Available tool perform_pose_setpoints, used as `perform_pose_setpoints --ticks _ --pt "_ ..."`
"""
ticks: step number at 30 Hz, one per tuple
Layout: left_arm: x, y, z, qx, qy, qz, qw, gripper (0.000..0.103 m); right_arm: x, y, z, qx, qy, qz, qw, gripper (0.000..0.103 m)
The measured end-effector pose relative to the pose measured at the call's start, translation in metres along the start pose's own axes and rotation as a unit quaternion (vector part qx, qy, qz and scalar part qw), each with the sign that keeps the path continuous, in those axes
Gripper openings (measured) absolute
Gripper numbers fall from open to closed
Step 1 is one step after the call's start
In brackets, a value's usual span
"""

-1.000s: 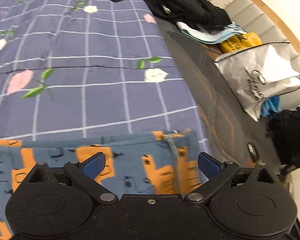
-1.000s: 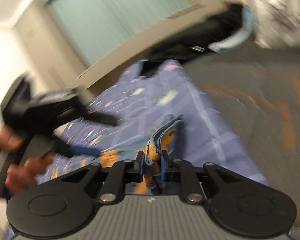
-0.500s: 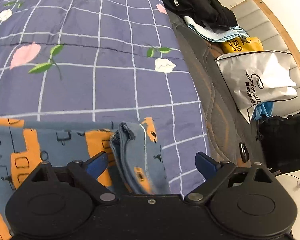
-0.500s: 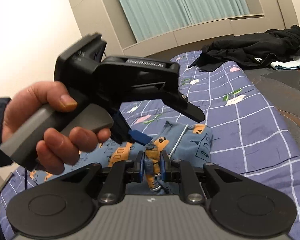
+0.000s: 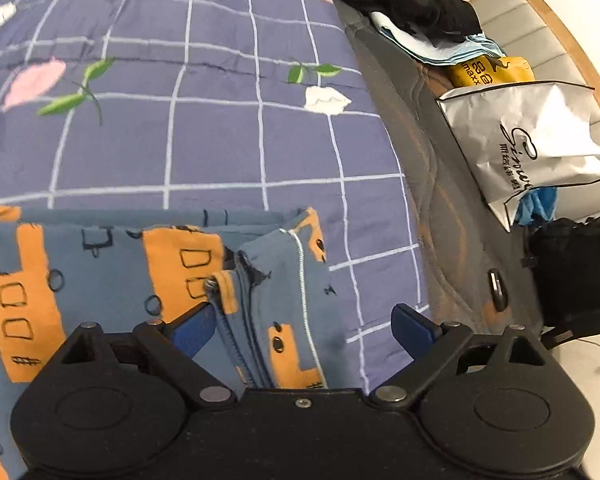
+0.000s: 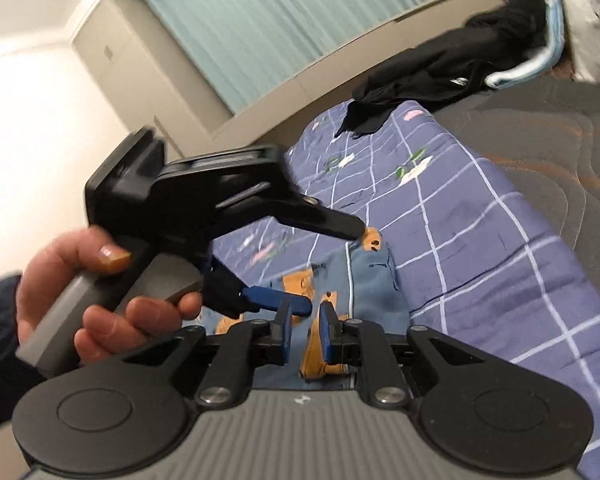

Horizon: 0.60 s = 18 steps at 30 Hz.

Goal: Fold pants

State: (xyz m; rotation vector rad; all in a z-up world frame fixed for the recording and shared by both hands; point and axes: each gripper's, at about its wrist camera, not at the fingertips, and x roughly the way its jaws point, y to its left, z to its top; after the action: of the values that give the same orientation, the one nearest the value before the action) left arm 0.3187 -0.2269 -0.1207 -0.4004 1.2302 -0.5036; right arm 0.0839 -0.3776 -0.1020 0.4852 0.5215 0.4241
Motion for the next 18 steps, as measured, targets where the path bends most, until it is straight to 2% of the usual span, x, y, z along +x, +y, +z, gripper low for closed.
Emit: perform_pose_setpoints --ticks 1,3,5,6,8,10,15,18 --pt "-0.002 0.0 0.0 0.005 -0.004 0.0 1.0 0.095 -0.003 0.006 -0.001 -0.036 0.002 -0.02 0.999 0.049" --pt "-0.005 0.002 0.003 0.003 -0.008 0.0 1.0 0.095 -0.005 0.025 0.0 -0.114 0.008 -0.043 0.992 0.078" --pt "-0.005 0.006 0.004 -0.003 -0.005 -0.002 1.0 0.095 -0.002 0.047 -0.003 -0.193 0.017 -0.055 0.98 0.077" --pt "-0.006 0.006 0.004 -0.003 -0.004 -0.001 1.0 0.095 0.002 0.056 -0.007 -0.233 0.026 -0.062 0.97 0.074" --pt "-0.007 0.007 0.003 -0.001 -0.002 -0.002 1.0 0.095 0.013 0.071 -0.016 -0.308 0.055 -0.08 0.946 0.061" --pt "-0.007 0.008 0.002 -0.002 -0.001 -0.004 1.0 0.096 0.025 0.075 -0.023 -0.344 0.075 -0.09 0.932 0.046" --pt "-0.005 0.01 -0.003 -0.002 0.005 -0.009 0.9999 0.096 0.036 0.076 -0.033 -0.388 0.108 -0.121 0.907 0.044" --pt "-0.004 0.011 -0.005 -0.005 0.005 -0.01 0.9999 0.097 0.045 0.08 -0.04 -0.429 0.117 -0.131 0.886 0.044"
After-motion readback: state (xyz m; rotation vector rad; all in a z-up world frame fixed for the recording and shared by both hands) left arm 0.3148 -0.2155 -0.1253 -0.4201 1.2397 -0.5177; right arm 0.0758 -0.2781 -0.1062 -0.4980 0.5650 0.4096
